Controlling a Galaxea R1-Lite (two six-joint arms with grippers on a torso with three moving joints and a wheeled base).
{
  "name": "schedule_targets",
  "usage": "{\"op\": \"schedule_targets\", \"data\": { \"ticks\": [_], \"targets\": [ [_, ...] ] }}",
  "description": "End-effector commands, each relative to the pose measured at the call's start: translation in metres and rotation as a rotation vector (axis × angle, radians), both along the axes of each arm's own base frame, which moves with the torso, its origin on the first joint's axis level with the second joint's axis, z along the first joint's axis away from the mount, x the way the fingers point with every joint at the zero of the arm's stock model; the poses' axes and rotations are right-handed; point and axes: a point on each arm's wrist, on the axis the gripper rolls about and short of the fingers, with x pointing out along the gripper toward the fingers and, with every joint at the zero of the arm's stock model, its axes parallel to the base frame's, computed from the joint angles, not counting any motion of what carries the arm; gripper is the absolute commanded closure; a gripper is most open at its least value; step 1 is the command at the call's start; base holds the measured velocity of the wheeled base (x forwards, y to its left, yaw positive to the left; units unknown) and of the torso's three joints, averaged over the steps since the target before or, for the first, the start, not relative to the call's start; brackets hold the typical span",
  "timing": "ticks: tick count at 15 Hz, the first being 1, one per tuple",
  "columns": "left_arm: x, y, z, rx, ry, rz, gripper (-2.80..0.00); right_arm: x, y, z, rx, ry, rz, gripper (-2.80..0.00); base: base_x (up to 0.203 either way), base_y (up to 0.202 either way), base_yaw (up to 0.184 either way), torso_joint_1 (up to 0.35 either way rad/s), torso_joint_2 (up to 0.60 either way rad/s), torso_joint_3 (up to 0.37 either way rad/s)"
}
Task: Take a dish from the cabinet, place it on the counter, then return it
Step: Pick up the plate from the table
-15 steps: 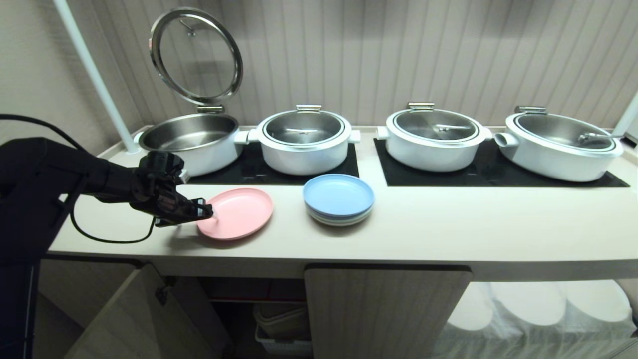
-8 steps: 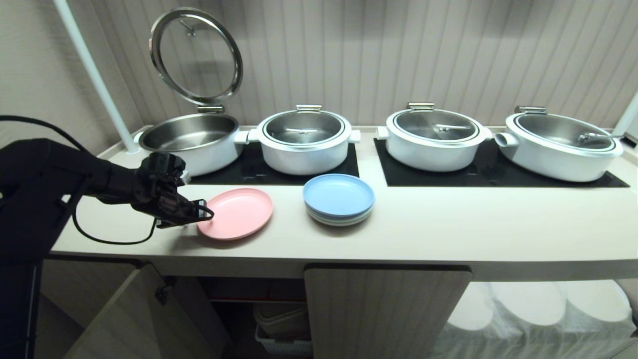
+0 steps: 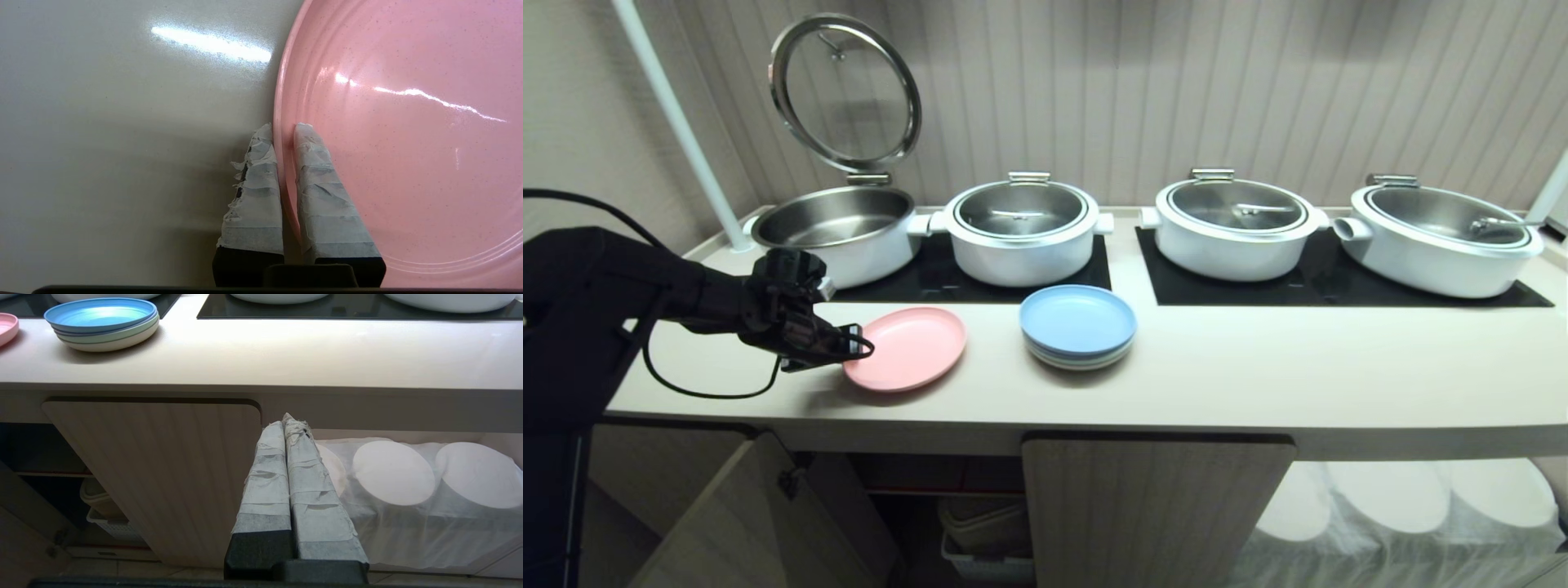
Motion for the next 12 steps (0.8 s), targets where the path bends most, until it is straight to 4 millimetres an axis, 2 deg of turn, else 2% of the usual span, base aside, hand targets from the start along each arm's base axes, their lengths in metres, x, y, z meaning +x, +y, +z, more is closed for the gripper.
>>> {"op": "schedule_targets", "data": {
  "ticks": [1, 7, 12],
  "targets": [
    [0.0, 0.0, -0.002, 0.0, 0.008, 0.0, 0.0, 0.0, 0.0, 0.0, 0.0, 0.0, 0.0, 0.0, 0.0, 0.0, 0.0, 0.0, 0.0, 0.0],
    [-0.006, -0.002, 0.006, -0.039, 0.004, 0.044, 0.0, 0.0, 0.0, 0.0, -0.001, 0.0, 0.0, 0.0, 0.0, 0.0, 0.0, 0.0, 0.0, 0.0],
    [-0.033, -0.003, 0.021, -0.083, 0.022, 0.06, 0.0, 0.0, 0.0, 0.0, 0.0, 0.0, 0.0, 0.0, 0.0, 0.0, 0.0, 0.0, 0.0, 0.0]
  ]
}}
